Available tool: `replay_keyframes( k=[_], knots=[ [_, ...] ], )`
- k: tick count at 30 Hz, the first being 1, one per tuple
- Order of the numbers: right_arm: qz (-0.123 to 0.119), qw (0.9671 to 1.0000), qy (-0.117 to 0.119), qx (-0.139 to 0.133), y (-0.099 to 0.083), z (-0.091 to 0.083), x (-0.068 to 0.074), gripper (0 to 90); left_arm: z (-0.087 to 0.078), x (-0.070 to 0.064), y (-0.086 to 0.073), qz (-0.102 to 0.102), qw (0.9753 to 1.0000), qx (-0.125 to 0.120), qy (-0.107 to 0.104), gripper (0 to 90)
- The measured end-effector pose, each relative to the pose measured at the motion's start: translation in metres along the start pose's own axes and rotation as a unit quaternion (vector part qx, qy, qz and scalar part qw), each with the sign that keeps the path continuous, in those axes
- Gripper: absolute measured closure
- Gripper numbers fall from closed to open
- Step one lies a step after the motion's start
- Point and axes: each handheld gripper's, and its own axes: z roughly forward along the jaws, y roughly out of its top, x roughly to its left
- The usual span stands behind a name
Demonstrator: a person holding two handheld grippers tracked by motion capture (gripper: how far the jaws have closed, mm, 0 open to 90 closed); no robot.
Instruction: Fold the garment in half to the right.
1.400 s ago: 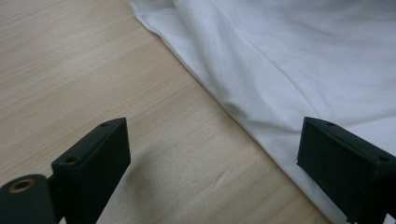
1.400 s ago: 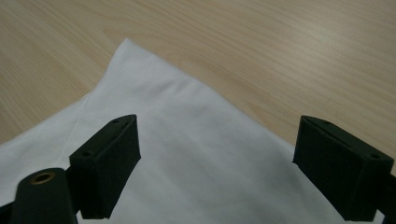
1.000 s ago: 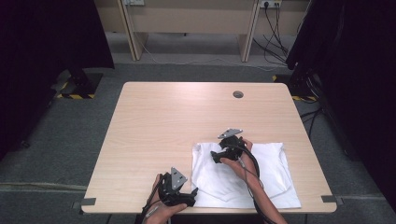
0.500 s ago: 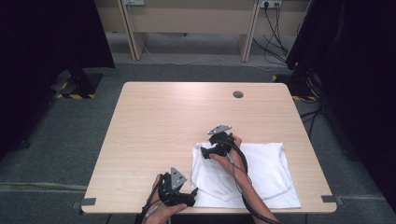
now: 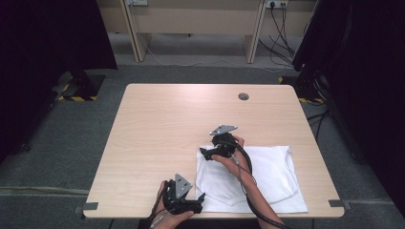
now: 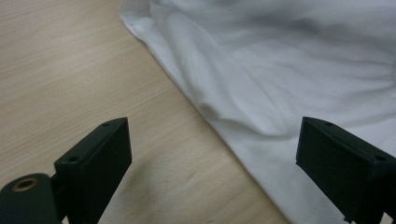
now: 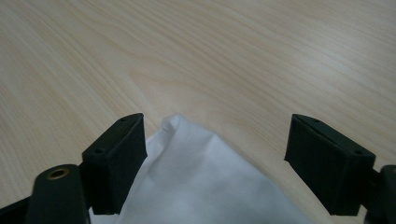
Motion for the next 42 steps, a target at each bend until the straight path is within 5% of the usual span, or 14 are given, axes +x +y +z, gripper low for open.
replay_keyframes(
  k=[6,16,24,35,42],
  knots=[
    [-0.018,0.9996,0.023,0.001,0.004,0.006,0.006,27.6,0.001,-0.014,-0.006,-0.012,0.9999,0.000,-0.003,11.9],
    [-0.032,0.9987,0.038,0.013,0.006,0.015,0.011,32.4,0.003,-0.018,-0.009,-0.027,0.9995,0.005,-0.016,25.2],
    [-0.041,0.9979,0.044,0.025,0.004,0.017,0.012,38.4,0.002,-0.022,-0.008,-0.004,0.9998,0.006,-0.017,47.6],
    [-0.049,0.9967,0.056,0.034,-0.003,0.020,0.007,62.4,0.005,-0.018,-0.008,0.004,0.9994,-0.004,-0.035,77.9],
    [-0.069,0.9953,0.061,0.032,-0.003,0.016,0.009,76.3,0.007,-0.019,-0.006,0.008,0.9991,-0.002,-0.041,85.5]
  ],
)
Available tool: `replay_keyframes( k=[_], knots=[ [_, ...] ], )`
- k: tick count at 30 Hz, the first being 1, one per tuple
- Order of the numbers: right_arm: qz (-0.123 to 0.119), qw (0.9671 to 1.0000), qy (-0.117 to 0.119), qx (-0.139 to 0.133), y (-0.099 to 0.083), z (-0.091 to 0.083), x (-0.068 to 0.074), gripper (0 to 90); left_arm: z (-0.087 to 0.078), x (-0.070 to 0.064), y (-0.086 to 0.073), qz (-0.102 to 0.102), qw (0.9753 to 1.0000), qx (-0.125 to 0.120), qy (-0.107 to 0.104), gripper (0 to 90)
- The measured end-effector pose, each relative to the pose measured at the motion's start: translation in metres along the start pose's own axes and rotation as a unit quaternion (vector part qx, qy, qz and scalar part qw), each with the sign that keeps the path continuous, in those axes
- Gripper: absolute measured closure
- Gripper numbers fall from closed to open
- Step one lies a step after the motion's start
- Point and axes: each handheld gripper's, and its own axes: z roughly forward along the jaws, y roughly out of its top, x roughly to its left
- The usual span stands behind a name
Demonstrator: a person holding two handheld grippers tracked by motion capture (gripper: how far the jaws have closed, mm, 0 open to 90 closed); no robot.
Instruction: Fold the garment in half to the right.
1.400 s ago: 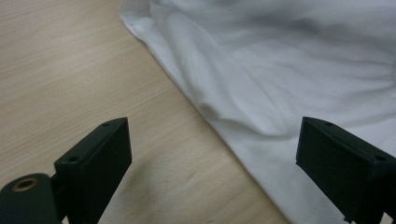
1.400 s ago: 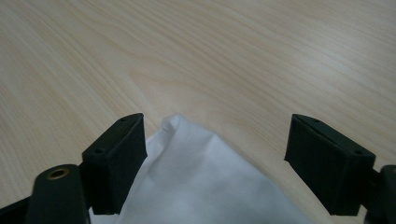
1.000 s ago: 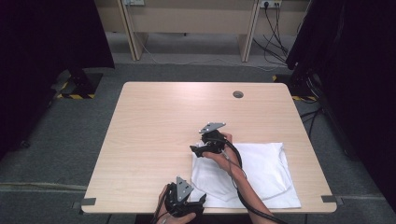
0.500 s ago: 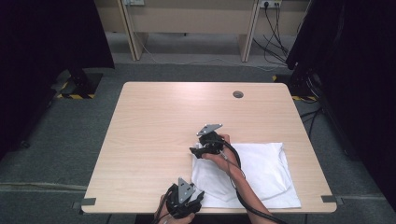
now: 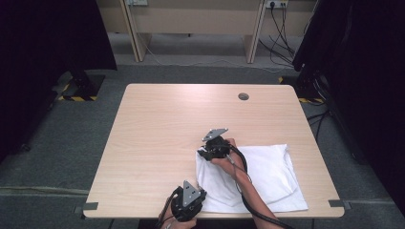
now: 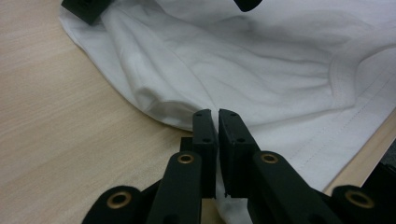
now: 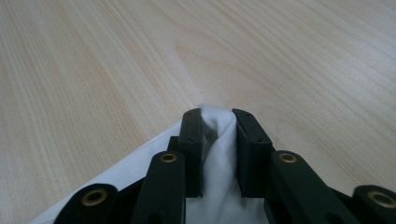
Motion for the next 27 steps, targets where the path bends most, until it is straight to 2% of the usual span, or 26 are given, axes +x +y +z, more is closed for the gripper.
replay_keyframes(
  k=[3,9,19,26,27],
  knots=[
    [-0.001,1.0000,-0.001,-0.005,0.001,-0.002,0.001,77.2,-0.001,-0.001,0.001,0.005,1.0000,0.000,0.001,85.7],
    [0.000,0.9998,-0.003,-0.021,0.006,-0.010,0.004,77.3,-0.009,0.003,0.005,0.001,0.9999,-0.013,-0.001,85.9],
    [0.009,0.9991,-0.006,-0.041,0.012,-0.023,0.002,77.6,-0.016,0.007,0.011,0.004,0.9996,-0.026,0.010,86.1],
    [0.013,0.9980,-0.006,-0.062,0.017,-0.033,0.001,78.0,-0.024,0.014,0.020,0.007,0.9989,-0.039,0.023,86.3],
    [0.017,0.9972,-0.004,-0.072,0.020,-0.038,0.000,78.0,-0.024,0.014,0.020,0.007,0.9989,-0.039,0.023,86.3]
  ],
)
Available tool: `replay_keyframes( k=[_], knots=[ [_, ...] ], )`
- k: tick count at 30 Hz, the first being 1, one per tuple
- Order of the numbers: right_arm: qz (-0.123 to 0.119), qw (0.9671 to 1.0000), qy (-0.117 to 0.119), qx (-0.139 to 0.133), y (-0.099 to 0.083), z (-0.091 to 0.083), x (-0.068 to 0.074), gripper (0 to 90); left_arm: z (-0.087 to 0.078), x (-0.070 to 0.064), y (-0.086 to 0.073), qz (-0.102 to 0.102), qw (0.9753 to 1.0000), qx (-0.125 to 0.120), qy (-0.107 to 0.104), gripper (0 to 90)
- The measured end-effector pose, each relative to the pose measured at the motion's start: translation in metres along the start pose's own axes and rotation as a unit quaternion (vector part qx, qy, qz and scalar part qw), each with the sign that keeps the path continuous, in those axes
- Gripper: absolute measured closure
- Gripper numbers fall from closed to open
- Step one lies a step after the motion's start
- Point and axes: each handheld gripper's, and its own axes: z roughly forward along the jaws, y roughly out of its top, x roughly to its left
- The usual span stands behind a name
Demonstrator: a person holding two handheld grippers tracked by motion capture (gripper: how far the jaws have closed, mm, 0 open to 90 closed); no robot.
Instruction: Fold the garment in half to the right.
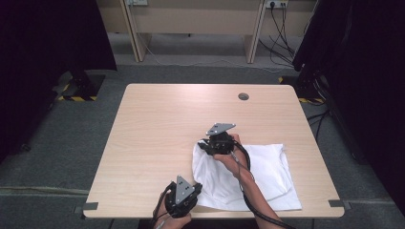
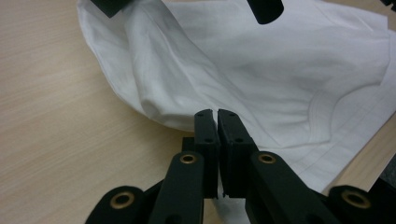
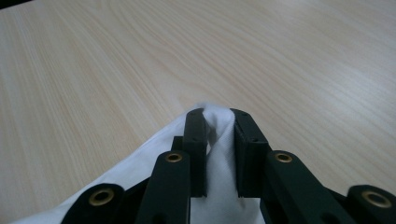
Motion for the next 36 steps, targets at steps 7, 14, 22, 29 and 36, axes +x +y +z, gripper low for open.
replay_keyframes(
  k=[7,14,22,29,36],
  knots=[
    [0.012,0.9996,-0.001,-0.024,0.007,-0.012,-0.004,78.9,-0.008,0.010,0.009,0.001,0.9999,-0.013,0.010,86.5],
    [0.017,0.9994,-0.002,-0.030,0.008,-0.014,-0.006,79.1,-0.010,0.011,0.015,0.004,0.9997,-0.021,0.013,86.6],
    [0.027,0.9986,-0.004,-0.046,0.012,-0.023,-0.011,79.1,-0.012,0.006,0.028,0.007,0.9992,-0.039,0.004,86.6],
    [0.036,0.9977,-0.001,-0.058,0.016,-0.034,-0.017,79.1,-0.011,-0.002,0.045,0.015,0.9978,-0.061,-0.019,86.6],
    [0.048,0.9967,0.012,-0.064,0.017,-0.043,-0.028,79.1,-0.004,-0.018,0.068,0.030,0.9949,-0.081,-0.052,86.6]
  ],
)
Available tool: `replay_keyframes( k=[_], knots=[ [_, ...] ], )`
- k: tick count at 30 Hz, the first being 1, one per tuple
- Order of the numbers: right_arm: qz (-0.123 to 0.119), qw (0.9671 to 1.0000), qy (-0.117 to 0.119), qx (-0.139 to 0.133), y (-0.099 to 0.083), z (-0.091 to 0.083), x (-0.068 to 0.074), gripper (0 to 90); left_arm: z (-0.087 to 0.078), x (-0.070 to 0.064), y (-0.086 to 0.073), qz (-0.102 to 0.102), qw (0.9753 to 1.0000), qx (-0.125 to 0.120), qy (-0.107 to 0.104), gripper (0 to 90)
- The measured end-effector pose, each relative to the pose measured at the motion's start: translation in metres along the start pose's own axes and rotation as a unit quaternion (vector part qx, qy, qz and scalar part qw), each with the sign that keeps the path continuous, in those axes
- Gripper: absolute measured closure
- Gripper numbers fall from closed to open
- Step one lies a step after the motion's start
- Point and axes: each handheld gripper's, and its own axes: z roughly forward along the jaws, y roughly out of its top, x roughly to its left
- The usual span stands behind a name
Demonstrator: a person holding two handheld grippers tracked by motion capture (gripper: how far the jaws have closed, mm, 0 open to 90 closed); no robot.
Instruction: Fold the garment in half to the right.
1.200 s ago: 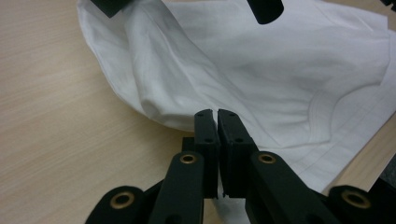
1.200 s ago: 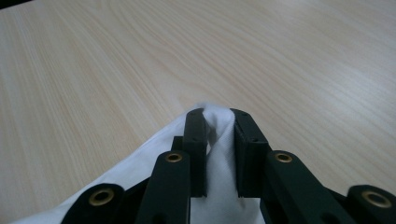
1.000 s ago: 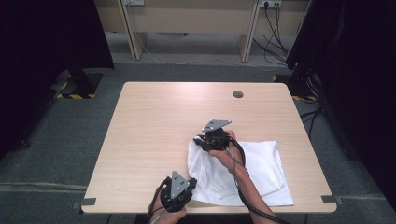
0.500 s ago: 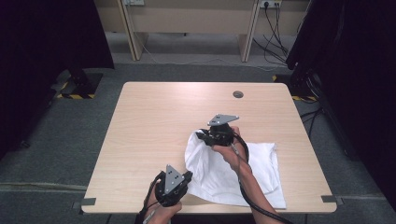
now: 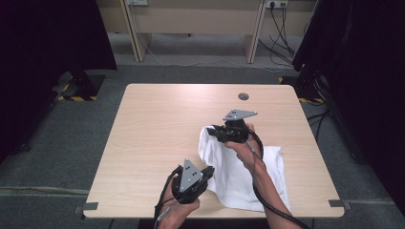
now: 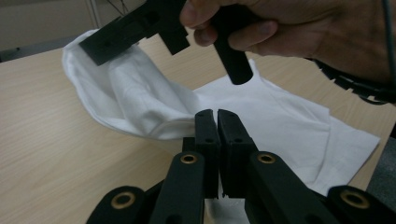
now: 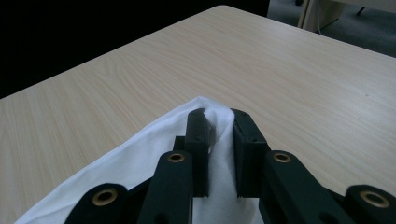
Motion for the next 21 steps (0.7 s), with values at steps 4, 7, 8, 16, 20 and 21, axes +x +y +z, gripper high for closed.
replay_keyframes(
  k=[4,7,8,16,20,21],
  knots=[
    [0.002,1.0000,0.007,-0.001,0.002,-0.007,-0.006,79.1,0.008,-0.009,0.013,0.011,0.9998,-0.006,-0.018,86.6],
    [0.008,0.9999,0.013,-0.004,0.004,-0.014,-0.011,79.1,0.013,-0.016,0.020,0.017,0.9994,-0.011,-0.029,86.6],
    [0.009,0.9998,0.015,-0.003,0.004,-0.016,-0.014,79.1,0.016,-0.018,0.023,0.015,0.9992,-0.014,-0.034,86.6],
    [0.023,0.9996,0.016,-0.006,-0.003,-0.036,-0.030,79.0,0.039,-0.037,0.040,0.032,0.9974,-0.014,-0.063,86.5],
    [0.043,0.9988,0.019,-0.014,-0.010,-0.048,-0.043,79.0,0.052,-0.048,0.047,0.039,0.9962,-0.012,-0.077,86.4],
    [0.046,0.9987,0.019,-0.014,-0.012,-0.051,-0.046,78.9,0.056,-0.050,0.048,0.040,0.9959,-0.011,-0.080,86.4]
  ],
)
